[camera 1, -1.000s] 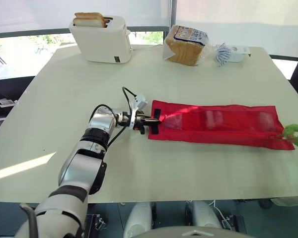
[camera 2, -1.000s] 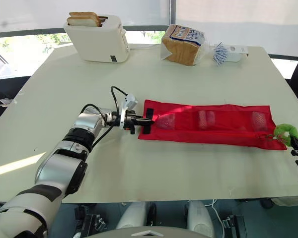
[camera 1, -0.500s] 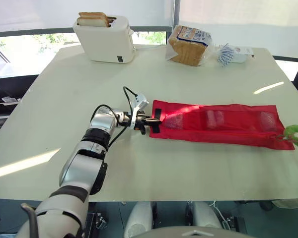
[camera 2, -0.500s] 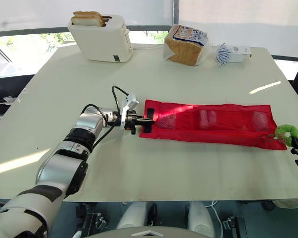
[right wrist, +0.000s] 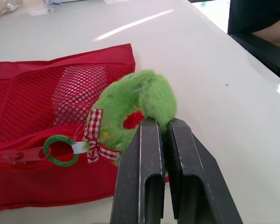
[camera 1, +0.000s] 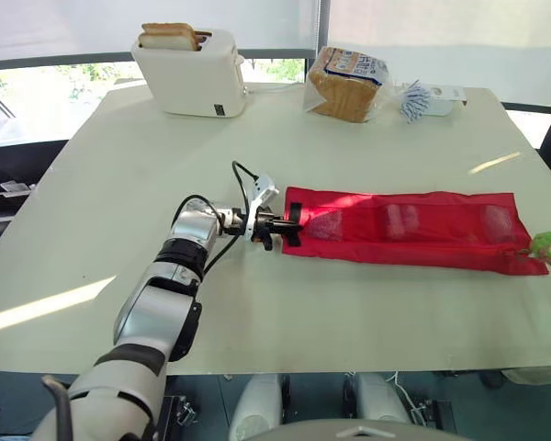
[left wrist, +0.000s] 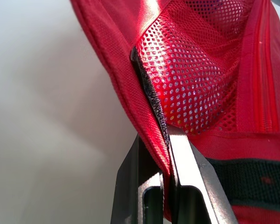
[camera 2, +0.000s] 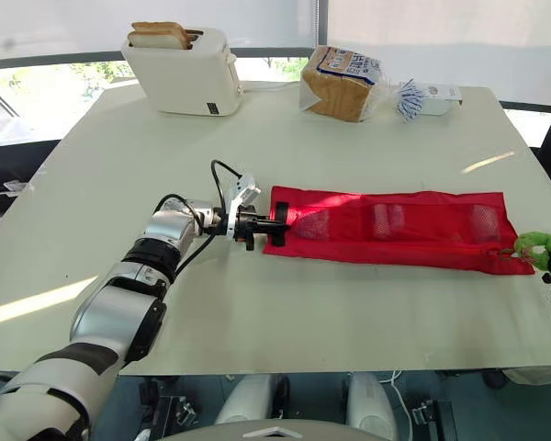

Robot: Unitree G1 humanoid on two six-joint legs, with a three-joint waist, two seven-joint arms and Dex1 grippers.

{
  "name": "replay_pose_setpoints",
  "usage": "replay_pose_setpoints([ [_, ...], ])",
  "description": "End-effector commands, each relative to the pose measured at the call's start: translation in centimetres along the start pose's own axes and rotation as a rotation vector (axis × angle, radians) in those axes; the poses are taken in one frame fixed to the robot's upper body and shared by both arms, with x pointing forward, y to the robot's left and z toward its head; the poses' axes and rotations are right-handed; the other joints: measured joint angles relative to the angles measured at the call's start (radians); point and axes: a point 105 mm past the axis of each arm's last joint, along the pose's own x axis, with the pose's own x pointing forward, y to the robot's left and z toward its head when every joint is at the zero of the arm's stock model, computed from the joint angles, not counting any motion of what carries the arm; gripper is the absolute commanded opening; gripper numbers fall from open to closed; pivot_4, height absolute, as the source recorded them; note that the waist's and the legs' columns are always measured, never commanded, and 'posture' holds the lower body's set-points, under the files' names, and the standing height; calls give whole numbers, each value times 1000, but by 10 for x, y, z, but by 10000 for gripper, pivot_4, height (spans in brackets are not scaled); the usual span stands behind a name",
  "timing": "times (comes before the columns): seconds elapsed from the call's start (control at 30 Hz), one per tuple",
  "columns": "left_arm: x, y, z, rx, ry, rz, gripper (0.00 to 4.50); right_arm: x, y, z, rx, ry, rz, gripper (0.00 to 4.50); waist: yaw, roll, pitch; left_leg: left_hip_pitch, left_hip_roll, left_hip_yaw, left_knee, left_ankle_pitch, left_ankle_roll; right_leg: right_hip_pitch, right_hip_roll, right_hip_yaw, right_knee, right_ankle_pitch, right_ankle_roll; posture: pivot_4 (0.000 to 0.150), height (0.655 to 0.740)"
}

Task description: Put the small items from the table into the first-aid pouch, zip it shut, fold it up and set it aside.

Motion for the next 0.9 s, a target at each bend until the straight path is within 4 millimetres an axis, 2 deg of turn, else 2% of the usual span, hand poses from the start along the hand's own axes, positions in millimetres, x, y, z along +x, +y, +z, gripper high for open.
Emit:
replay_pose_setpoints([
  [0.03,-45,29,-19,-45,64,195,0,-22,-54,20,-76,-62,-285,216,-5,0,0,0,0,0,0,0,0,0,0,0,0,0,0,1500,7400],
  [0.1,-45,29,-20,-47,64,196,0,-29,-76,21,-41,-74,-398,216,-5,0,0,1,0,1,0,0,0,0,0,1,0,0,0,1500,7400],
  [0.2,-47,31,-21,-49,67,203,0,-39,-96,22,-52,-72,-504,216,-2,0,0,1,0,1,0,0,0,0,0,1,0,0,0,1500,7400],
  [0.37,-48,31,-24,-53,68,208,0,-46,-108,27,-104,-80,-598,216,1,0,0,0,-1,1,0,0,0,0,0,1,0,0,0,1500,7400],
  [0.6,-48,31,-25,-55,68,210,0,-47,-112,28,-109,-97,-629,216,-10,3,-2,3,1,3,-1,0,0,0,0,3,1,0,0,1500,7400],
  [0.7,-48,32,-25,-55,68,211,0,-44,-108,29,-102,-103,-589,216,-7,3,-2,3,1,3,-1,0,0,0,0,3,1,0,0,1500,7400],
  [0.8,-47,31,-26,-54,68,209,0,-36,-95,29,-75,-112,-505,216,-7,3,-2,2,0,3,-1,0,0,0,0,3,0,0,0,1500,7400],
  [0.9,-46,31,-26,-55,67,205,0,-27,-73,25,-49,-107,-373,216,-8,3,-2,3,1,3,-1,0,0,0,0,3,0,0,0,1500,7400],
])
